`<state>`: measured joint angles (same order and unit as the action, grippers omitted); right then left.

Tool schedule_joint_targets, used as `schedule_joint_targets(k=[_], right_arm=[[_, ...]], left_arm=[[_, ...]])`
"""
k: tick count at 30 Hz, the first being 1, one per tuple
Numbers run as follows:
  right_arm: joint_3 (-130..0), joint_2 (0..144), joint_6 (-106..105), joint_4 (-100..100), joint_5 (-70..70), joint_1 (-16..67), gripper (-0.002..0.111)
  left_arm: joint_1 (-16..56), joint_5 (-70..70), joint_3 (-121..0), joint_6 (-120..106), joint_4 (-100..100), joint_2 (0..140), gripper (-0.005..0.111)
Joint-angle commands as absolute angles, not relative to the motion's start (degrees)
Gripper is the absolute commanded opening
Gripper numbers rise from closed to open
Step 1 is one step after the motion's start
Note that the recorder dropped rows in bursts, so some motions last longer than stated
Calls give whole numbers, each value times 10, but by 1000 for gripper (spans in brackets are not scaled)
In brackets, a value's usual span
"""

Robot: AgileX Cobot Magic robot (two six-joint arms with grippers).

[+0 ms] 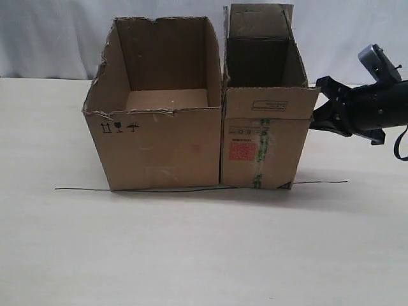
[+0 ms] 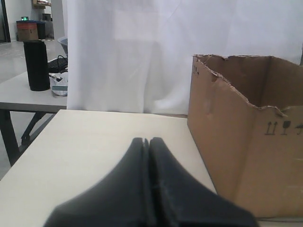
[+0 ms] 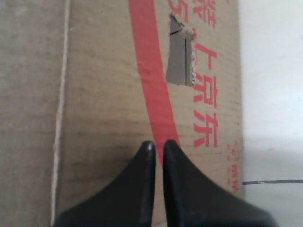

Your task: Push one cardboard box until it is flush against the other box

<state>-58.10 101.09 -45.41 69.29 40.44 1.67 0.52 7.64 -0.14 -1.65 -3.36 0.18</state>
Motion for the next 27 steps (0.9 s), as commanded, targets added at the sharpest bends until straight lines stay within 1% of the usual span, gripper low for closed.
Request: schedule_joint_targets(k=[1, 7, 13, 17, 22, 27], right_arm=[[-585, 1011, -463, 694, 379, 21, 5], [-606, 1025, -450, 695, 279, 21, 5], [-741, 1128, -397, 682, 350, 21, 5], [-814, 1184, -350, 658, 363, 21, 5], [-864, 1230, -335, 651, 397, 21, 5], [-870, 1238, -335, 651, 408, 22, 5]], left_arm=[[3, 74, 0, -16, -31, 0, 0], [3, 74, 0, -16, -31, 0, 0], [3, 74, 0, -16, -31, 0, 0], [3, 74, 0, -16, -31, 0, 0], [3, 74, 0, -16, -31, 0, 0], [3, 74, 0, -16, -31, 0, 0]])
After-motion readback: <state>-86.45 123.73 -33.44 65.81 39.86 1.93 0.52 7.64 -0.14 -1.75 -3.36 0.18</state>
